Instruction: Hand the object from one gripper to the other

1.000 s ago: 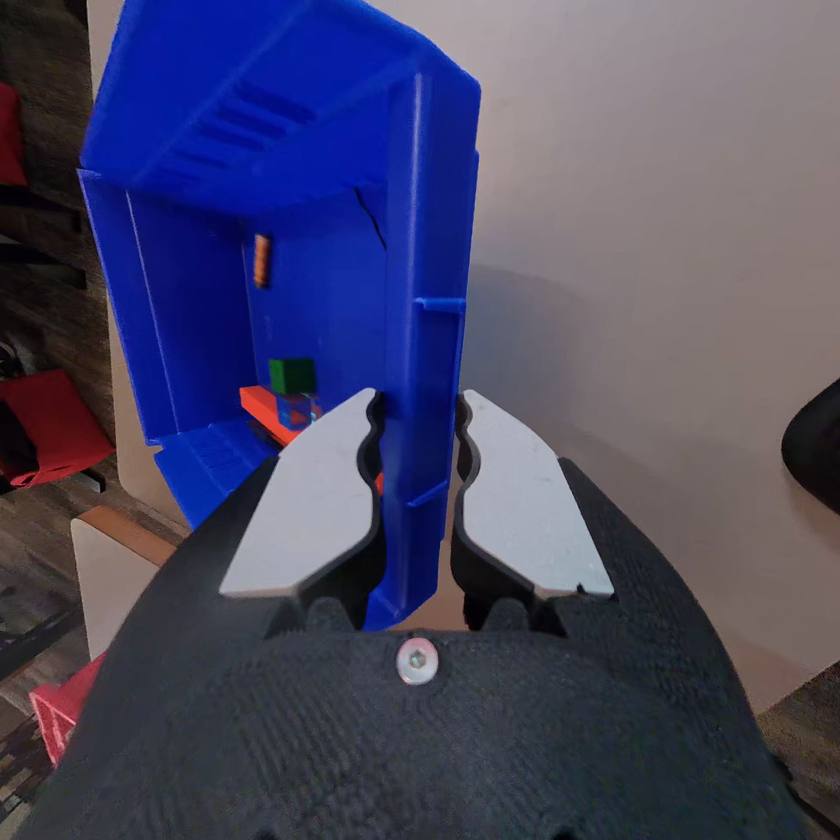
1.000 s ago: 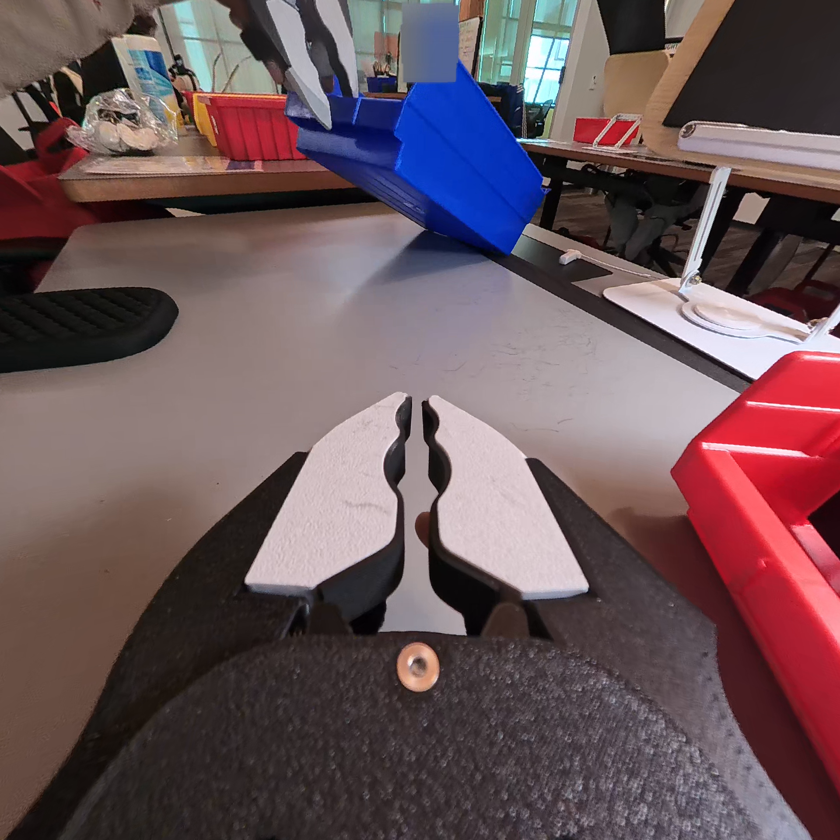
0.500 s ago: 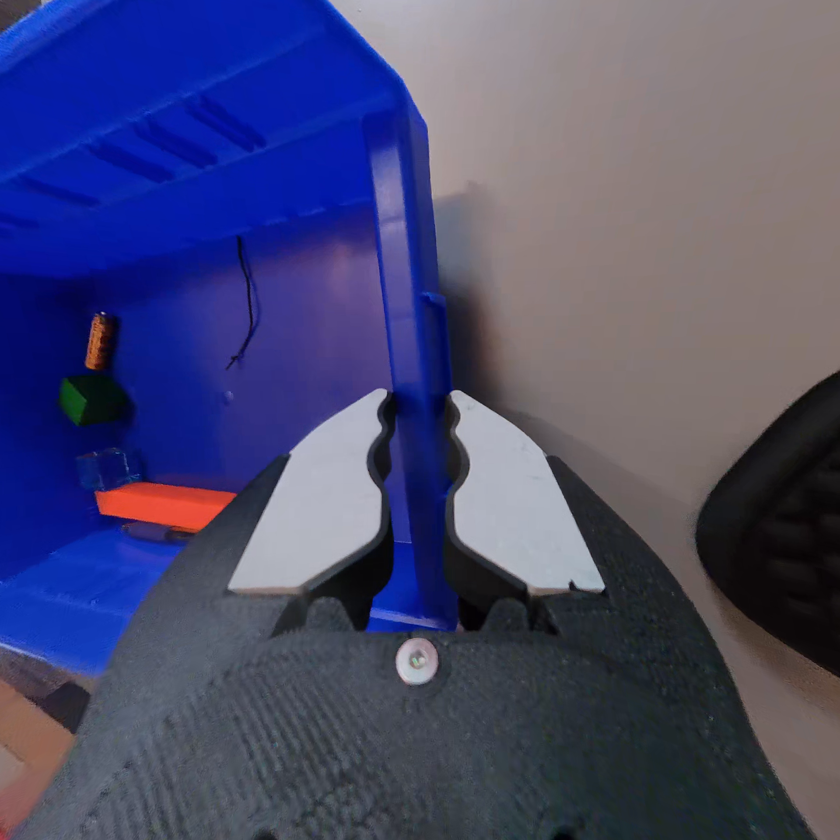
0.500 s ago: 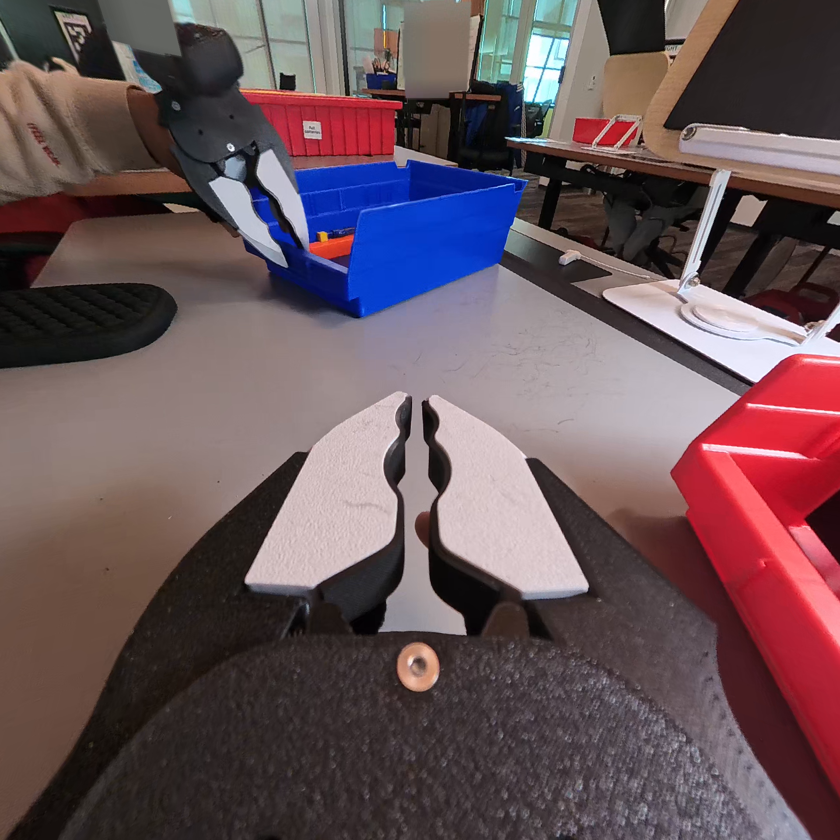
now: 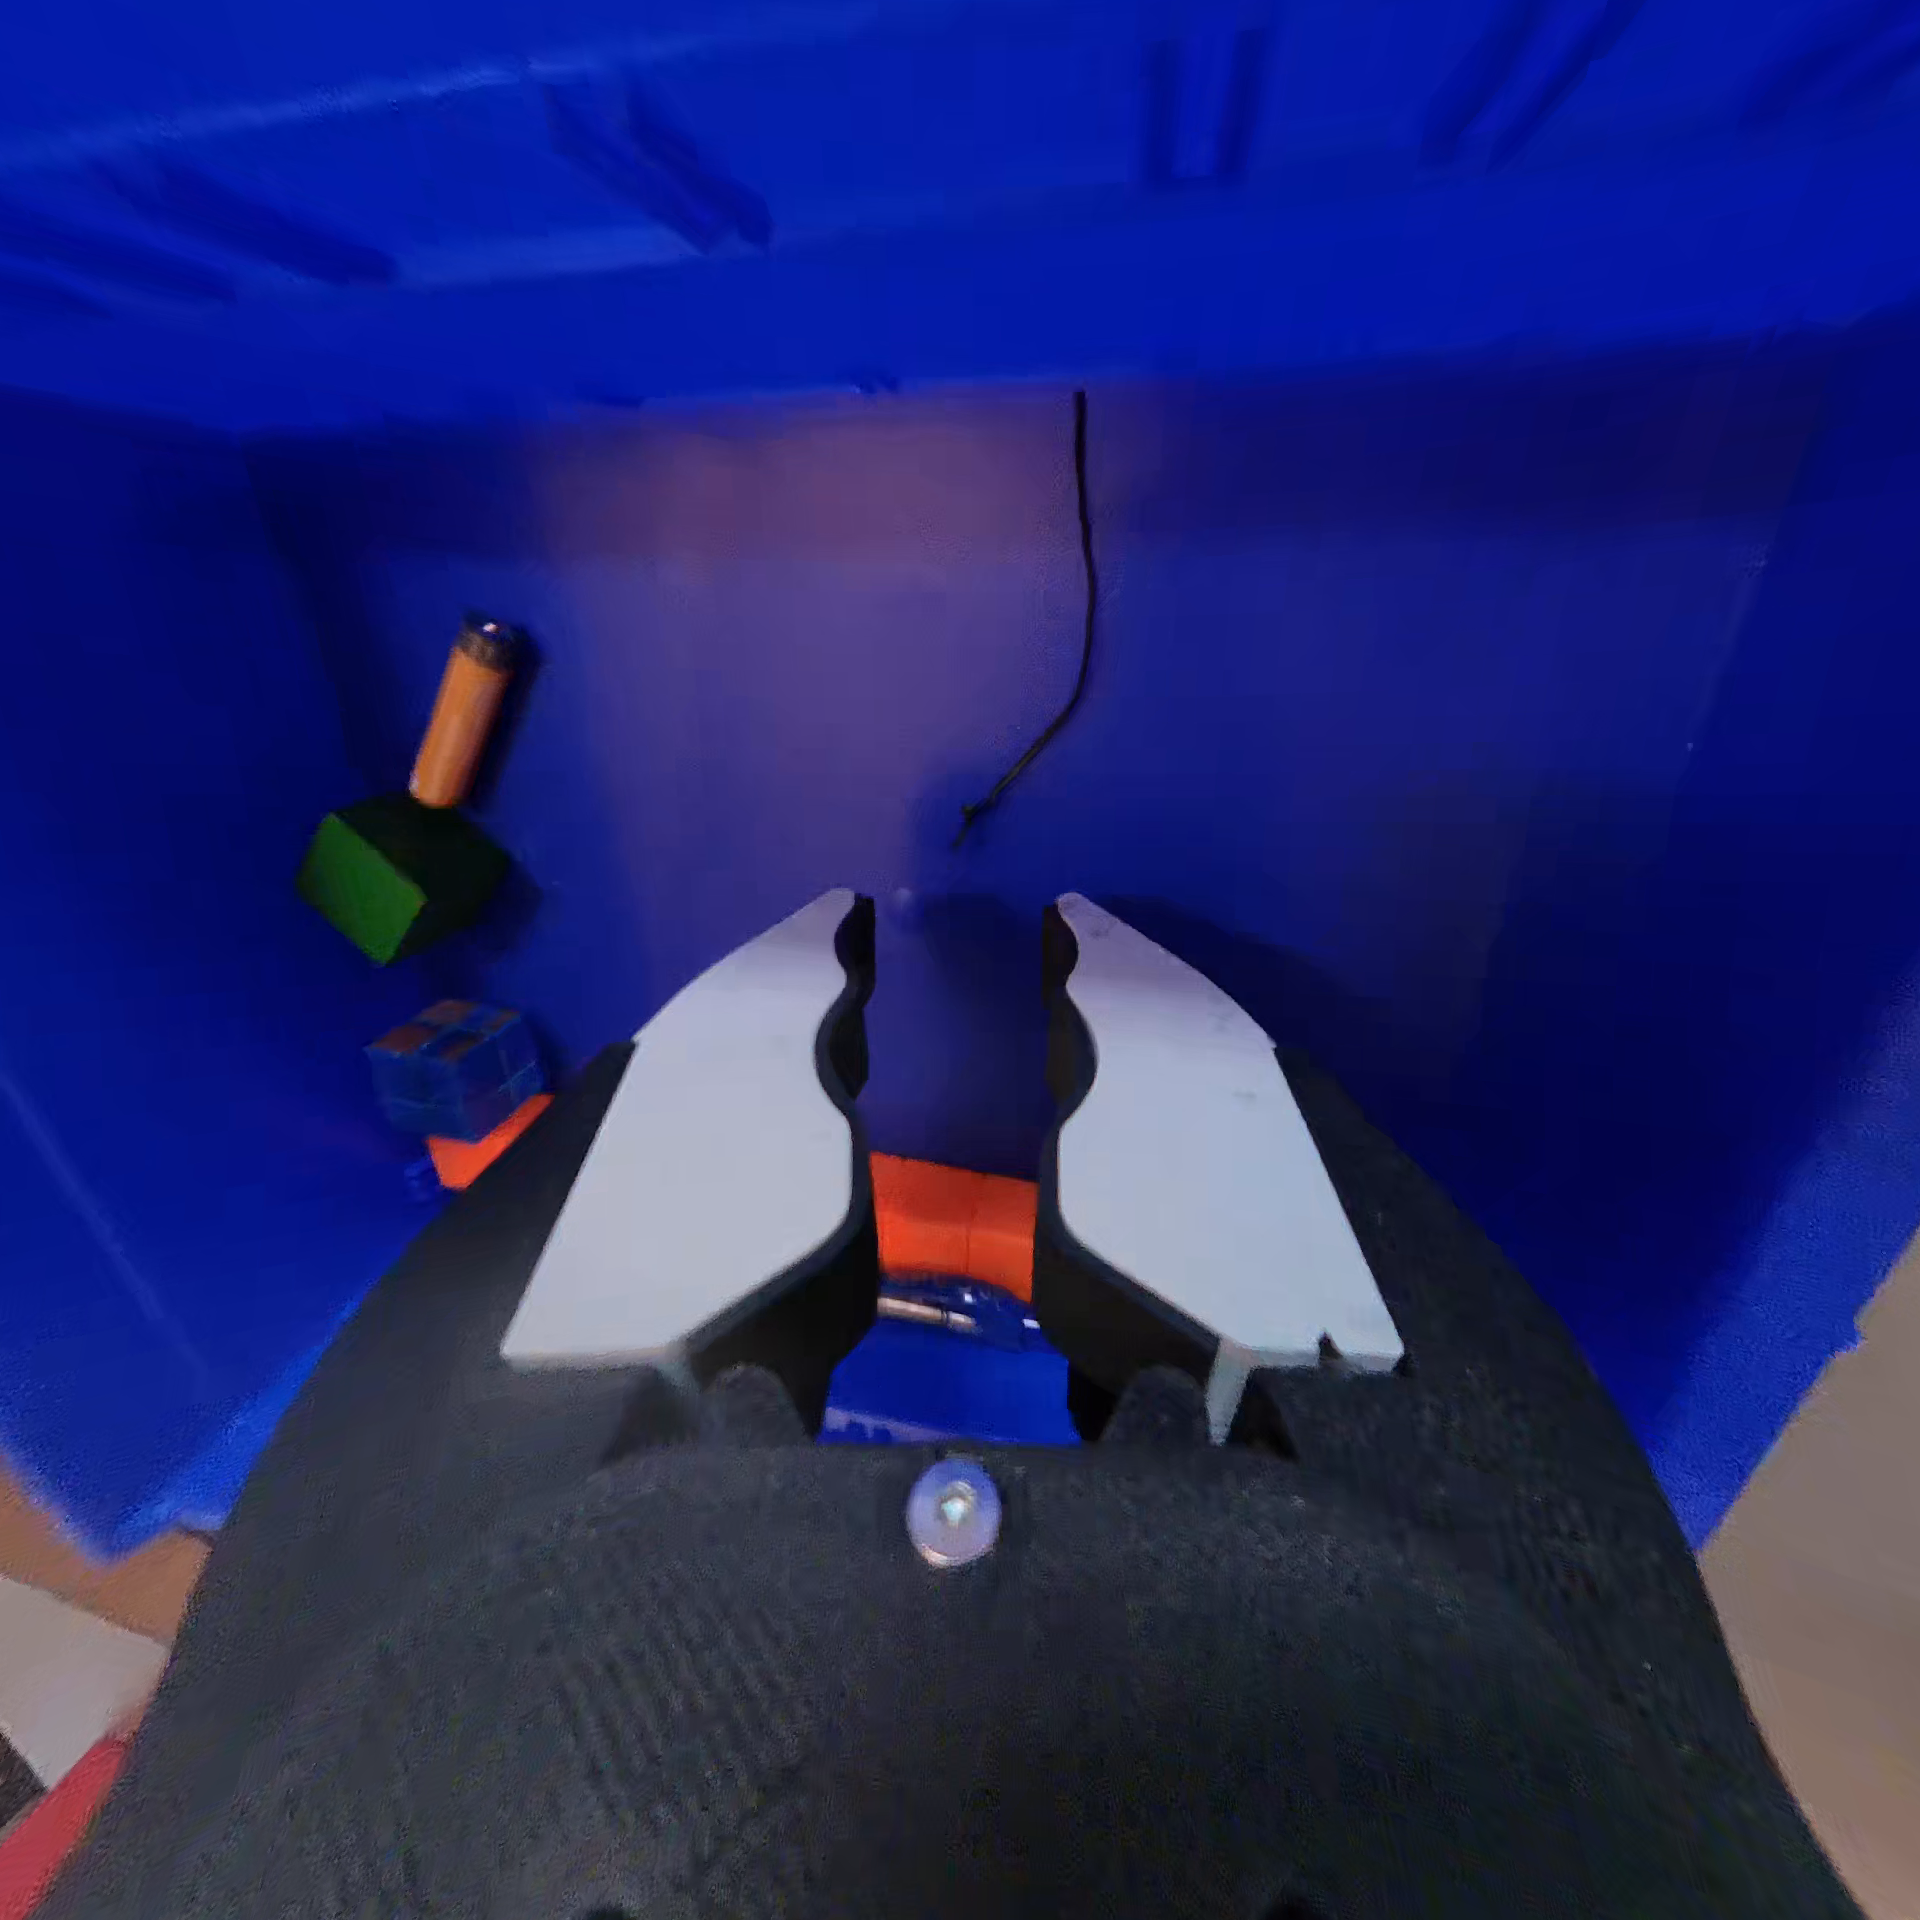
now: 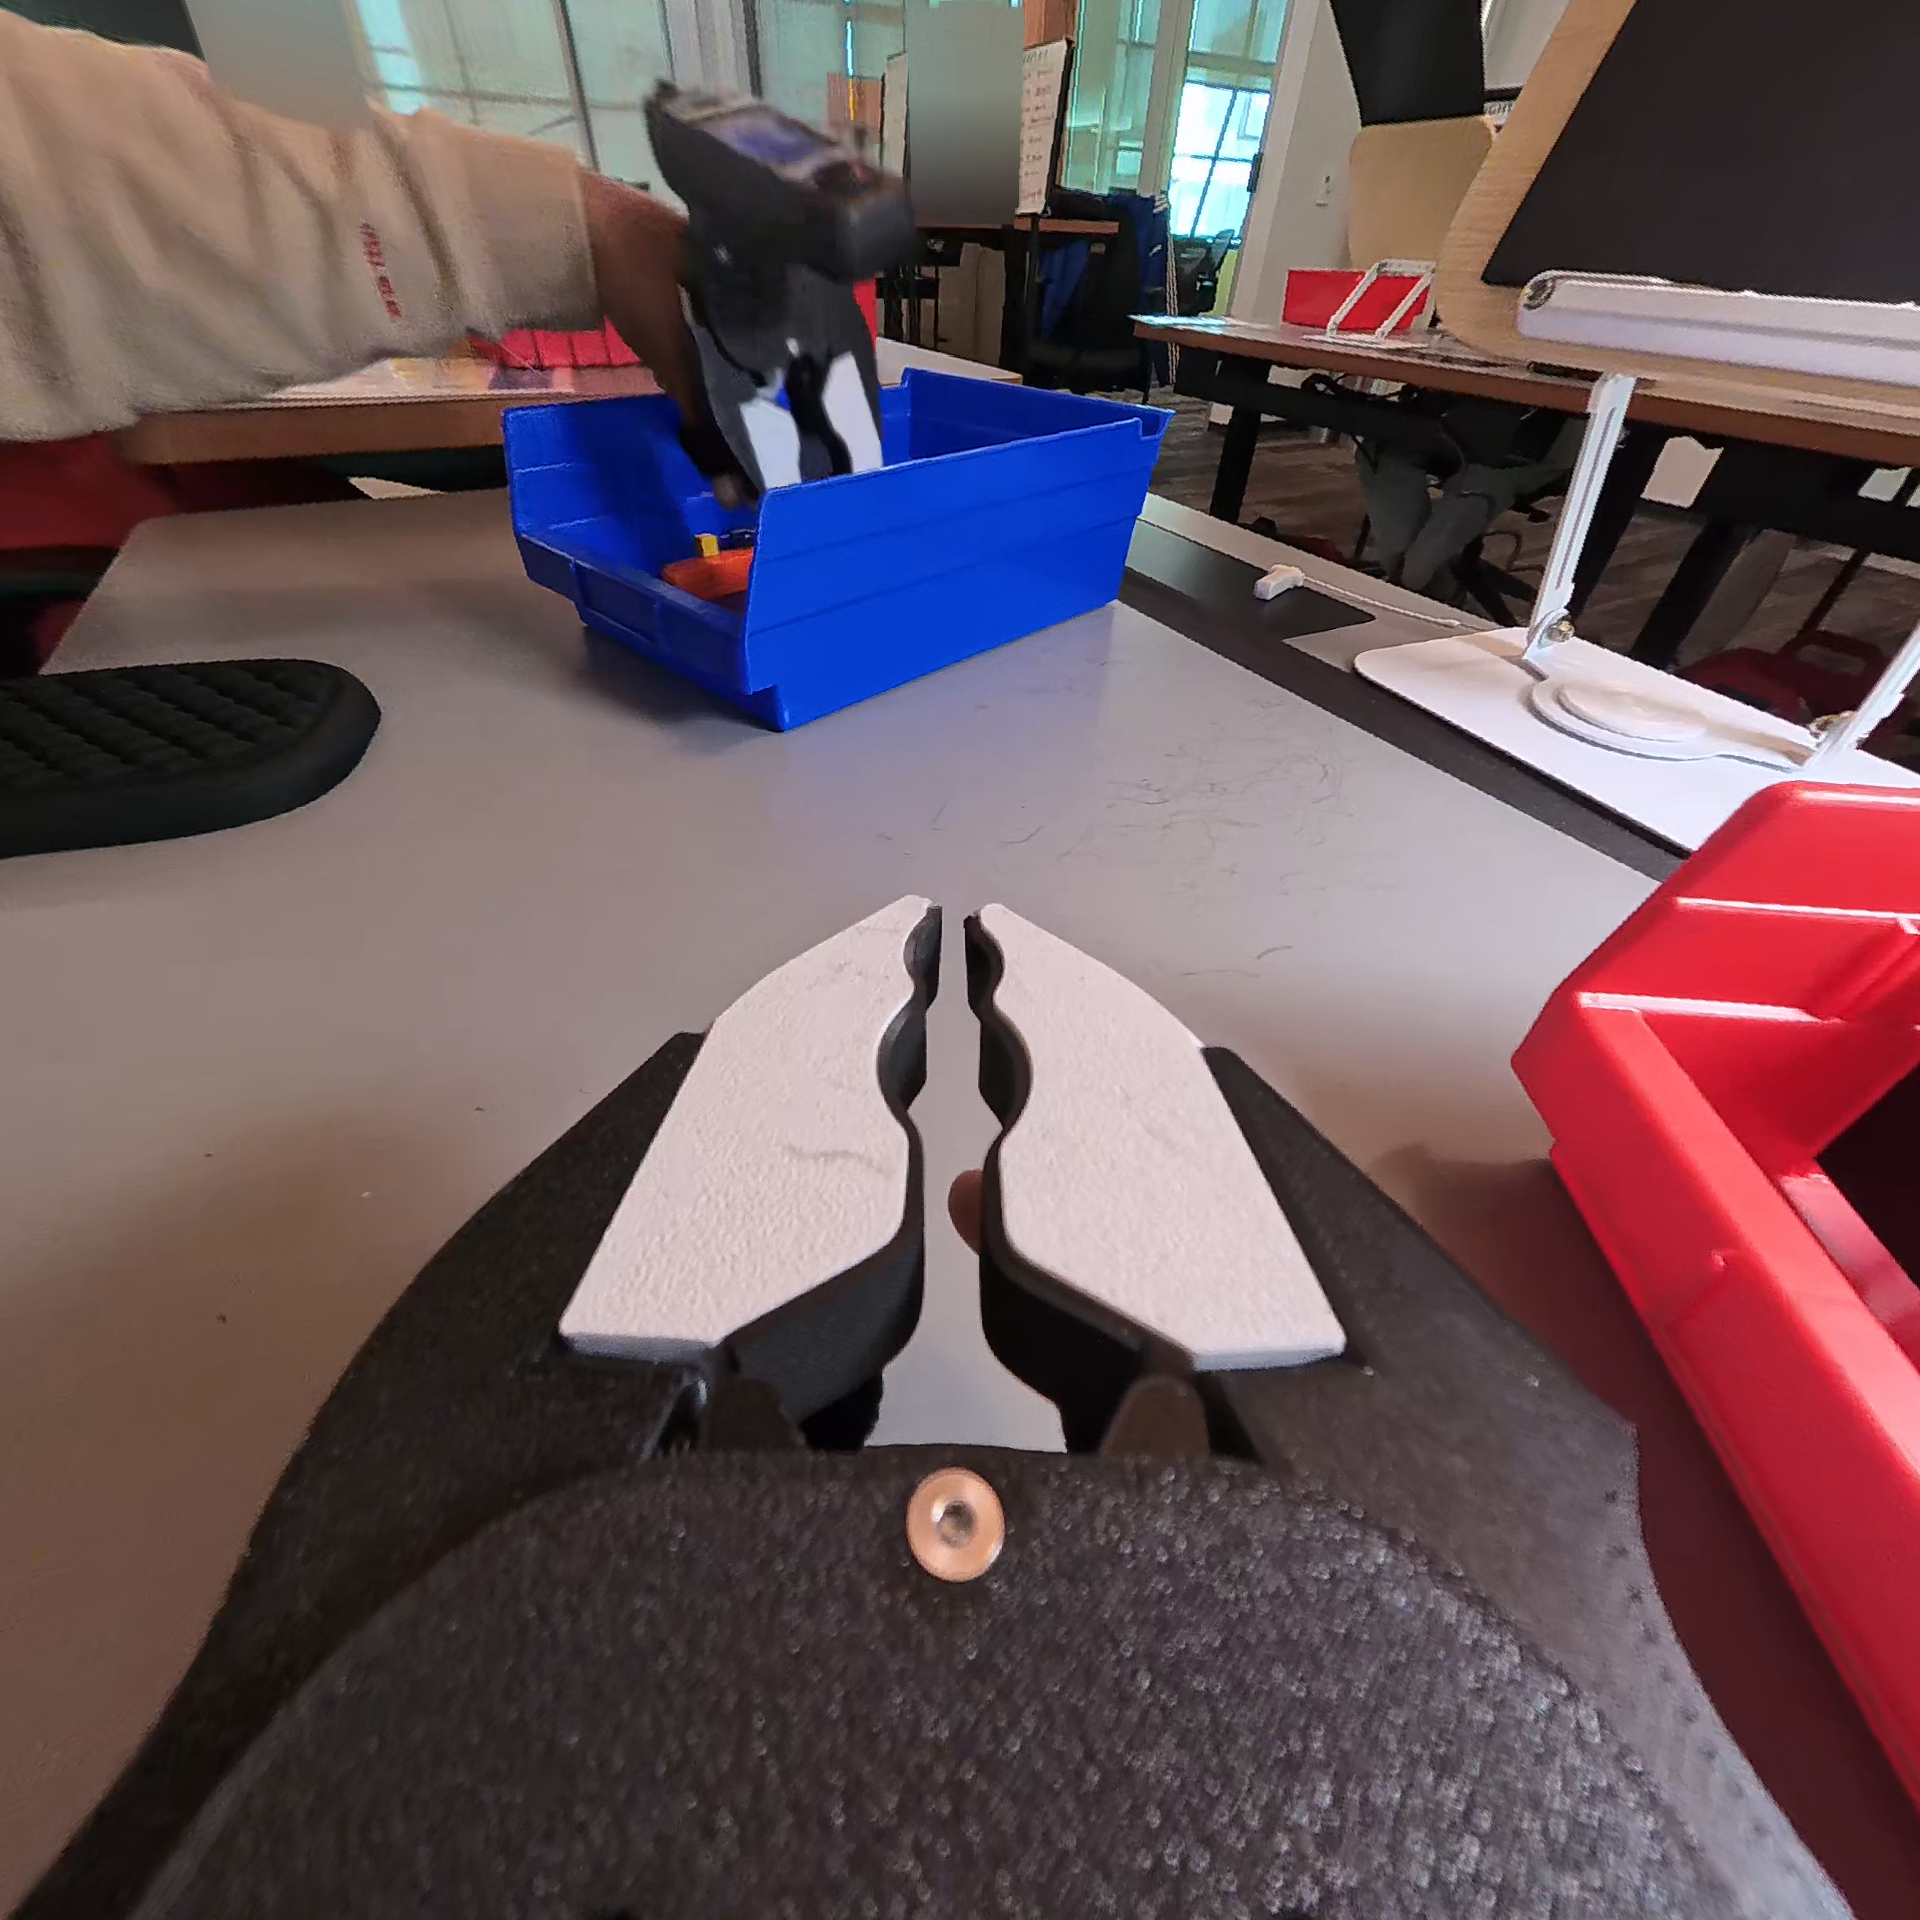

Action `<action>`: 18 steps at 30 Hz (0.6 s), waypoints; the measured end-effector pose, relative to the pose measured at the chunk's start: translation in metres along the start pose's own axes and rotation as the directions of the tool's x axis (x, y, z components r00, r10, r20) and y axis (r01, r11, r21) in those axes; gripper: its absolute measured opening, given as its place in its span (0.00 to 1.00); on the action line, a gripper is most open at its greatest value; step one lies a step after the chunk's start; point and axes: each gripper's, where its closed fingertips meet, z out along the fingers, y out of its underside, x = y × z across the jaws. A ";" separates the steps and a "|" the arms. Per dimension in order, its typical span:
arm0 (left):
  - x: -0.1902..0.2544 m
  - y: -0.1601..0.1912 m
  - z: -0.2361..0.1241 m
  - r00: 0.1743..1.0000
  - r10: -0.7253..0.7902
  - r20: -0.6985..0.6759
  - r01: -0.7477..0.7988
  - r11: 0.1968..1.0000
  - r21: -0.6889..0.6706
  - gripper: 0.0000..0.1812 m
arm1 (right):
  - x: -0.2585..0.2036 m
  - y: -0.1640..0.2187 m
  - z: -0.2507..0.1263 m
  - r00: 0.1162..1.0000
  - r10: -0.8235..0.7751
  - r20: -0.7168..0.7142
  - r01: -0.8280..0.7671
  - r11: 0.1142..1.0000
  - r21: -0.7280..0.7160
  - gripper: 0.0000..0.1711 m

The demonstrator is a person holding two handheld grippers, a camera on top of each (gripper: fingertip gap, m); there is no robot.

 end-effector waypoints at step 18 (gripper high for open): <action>0.019 -0.020 -0.023 0.988 -0.129 -0.082 0.144 0.967 0.209 0.01 | -0.004 -0.006 -0.002 1.000 0.001 0.030 -0.002 1.000 0.029 0.03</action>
